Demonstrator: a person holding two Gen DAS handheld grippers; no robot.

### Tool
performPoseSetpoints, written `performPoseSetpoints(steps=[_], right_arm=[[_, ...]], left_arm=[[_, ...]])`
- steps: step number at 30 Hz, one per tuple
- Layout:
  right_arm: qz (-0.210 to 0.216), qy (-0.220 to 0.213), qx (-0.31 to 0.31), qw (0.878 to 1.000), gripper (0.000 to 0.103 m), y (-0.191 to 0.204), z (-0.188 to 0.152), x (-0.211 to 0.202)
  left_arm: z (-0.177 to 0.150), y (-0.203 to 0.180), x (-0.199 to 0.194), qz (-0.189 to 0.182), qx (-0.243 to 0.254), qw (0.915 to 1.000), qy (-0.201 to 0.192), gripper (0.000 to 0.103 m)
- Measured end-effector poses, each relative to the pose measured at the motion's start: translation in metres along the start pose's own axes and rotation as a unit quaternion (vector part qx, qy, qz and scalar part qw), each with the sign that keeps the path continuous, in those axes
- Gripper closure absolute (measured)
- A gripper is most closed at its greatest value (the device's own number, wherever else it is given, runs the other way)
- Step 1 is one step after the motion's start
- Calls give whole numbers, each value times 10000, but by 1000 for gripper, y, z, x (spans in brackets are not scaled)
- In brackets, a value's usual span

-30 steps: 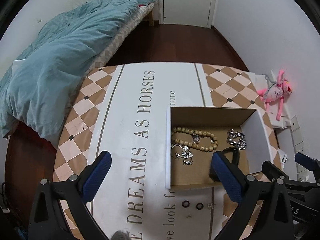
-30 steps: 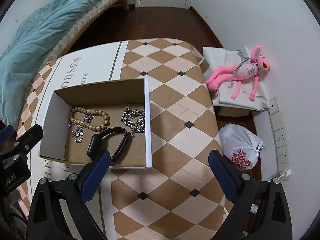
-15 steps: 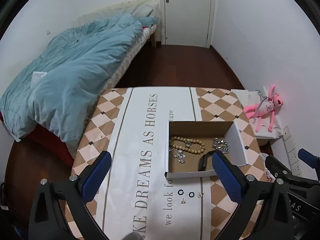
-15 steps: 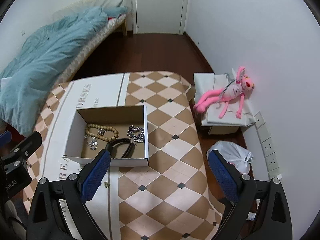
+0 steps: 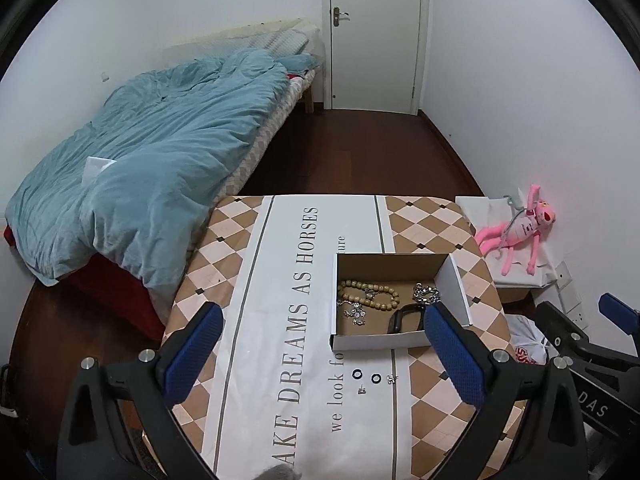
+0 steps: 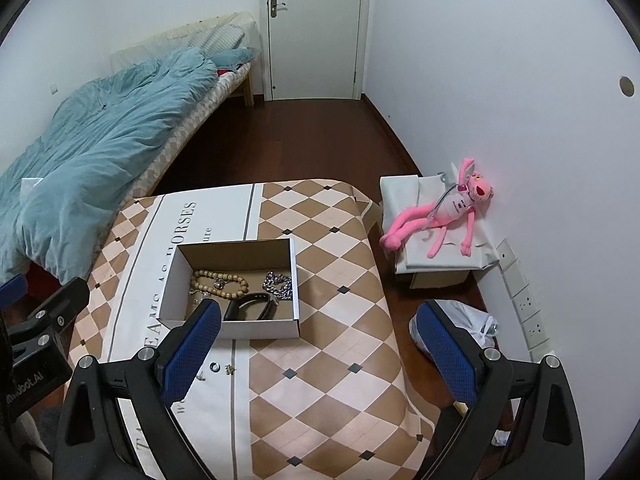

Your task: Organize jewelry

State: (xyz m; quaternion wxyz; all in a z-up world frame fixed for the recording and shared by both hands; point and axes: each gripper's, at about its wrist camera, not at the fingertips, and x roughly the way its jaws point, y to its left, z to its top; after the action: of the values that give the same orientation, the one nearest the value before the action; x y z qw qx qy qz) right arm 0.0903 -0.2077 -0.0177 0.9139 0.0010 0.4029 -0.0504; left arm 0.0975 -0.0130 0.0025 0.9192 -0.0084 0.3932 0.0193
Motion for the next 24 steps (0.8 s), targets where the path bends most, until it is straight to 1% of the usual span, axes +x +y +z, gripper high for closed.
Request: performPoseSetpoints(steps=[3,6,9,13,14,15,16,17,19,21,24], right_arm=[[16,65,26,10000,3,0,-5,4],[80,247,52,9996,3,0,-14,17],[207,522,64,9984,3,3,-29,38],[506,920,92,9944,4,15,-56,76],[576,1009,87,9932,5,19,-62,86],[596,1077,72,9924,12,22,-67,93],[666,1186,59,9907,17,27,-74,104],[719,1248,54,9896,25,31,-79,112],[804,1361,5,9874,29,40,-88,126],[931,1362,-76,9863,36,50,-96,136],[1000,1377,-232,9851,38,64,-104,146]], left_arm=[[-6,0,5,78,2,10000,49,0],[-16,4,18,82,-28,9998,181,0],[-30,13,38,119,-35,9992,371,0],[-54,26,71,259,55,9973,690,0],[-59,29,78,283,72,9967,753,0],[-66,32,87,363,111,9955,872,0],[-70,34,93,393,137,9947,937,0],[-76,36,100,438,166,9936,1033,0],[-85,40,111,464,199,9920,1161,0],[-93,42,121,469,220,9904,1279,0],[-102,44,133,450,231,9879,1467,0]])
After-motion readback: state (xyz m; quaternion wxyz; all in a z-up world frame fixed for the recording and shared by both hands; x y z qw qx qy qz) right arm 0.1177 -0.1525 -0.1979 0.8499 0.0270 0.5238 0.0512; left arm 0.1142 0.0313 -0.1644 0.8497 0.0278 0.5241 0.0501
